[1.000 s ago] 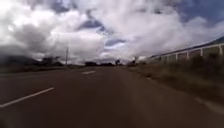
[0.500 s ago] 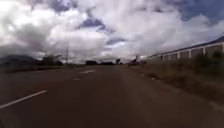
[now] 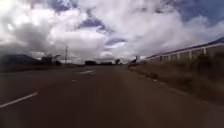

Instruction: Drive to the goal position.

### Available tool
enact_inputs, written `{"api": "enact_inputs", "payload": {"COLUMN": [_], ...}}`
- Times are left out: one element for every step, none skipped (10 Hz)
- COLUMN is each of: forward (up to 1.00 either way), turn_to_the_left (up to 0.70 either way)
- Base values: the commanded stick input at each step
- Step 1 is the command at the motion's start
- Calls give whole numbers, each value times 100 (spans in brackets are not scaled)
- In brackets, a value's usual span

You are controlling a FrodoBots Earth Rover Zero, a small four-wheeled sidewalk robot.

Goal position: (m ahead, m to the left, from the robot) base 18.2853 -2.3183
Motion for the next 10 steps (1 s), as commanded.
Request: {"api": "enact_inputs", "payload": {"forward": [68, 68, 68, 68, 68, 68, 68, 67, 67, 66], "turn_to_the_left": [3, 3, 3, 3, 3, 3, 3, 3, 3, -8]}}
